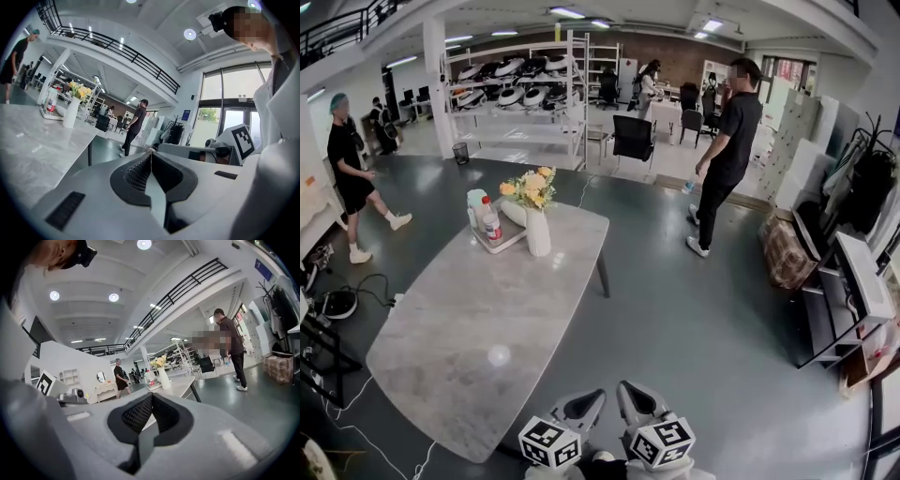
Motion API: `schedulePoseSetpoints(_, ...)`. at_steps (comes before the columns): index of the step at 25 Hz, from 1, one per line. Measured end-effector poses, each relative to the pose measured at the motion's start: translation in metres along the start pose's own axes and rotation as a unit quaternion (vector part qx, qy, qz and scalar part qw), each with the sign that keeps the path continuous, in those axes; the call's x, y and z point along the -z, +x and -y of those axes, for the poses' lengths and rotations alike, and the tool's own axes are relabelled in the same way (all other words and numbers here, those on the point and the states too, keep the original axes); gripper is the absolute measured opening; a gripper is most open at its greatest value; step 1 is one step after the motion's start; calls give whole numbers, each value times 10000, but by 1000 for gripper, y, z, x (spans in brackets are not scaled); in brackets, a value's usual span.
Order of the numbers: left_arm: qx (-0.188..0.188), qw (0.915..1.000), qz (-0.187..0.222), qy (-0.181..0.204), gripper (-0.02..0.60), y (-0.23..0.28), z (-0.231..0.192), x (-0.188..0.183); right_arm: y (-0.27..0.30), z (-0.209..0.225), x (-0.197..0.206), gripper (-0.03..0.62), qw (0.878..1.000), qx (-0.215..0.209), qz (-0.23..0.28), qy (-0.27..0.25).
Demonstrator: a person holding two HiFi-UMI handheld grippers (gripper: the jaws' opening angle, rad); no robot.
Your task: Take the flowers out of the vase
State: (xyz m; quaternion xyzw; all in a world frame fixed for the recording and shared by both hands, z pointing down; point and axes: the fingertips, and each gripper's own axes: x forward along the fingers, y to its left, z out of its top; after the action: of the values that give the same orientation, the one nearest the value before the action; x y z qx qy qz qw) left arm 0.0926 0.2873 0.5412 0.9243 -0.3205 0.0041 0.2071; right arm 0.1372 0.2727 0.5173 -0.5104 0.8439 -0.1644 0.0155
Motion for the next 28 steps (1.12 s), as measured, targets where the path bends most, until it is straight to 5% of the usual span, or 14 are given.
schedulePoseSetpoints(14,85,9998,-165,79,8,10,16,8,-11,8,2,0,10000,17,40,82)
schedulePoseSetpoints(28,217,9996,-194,47,8,61,-20,-13,36,45,-16,0,10000,65,15,-49)
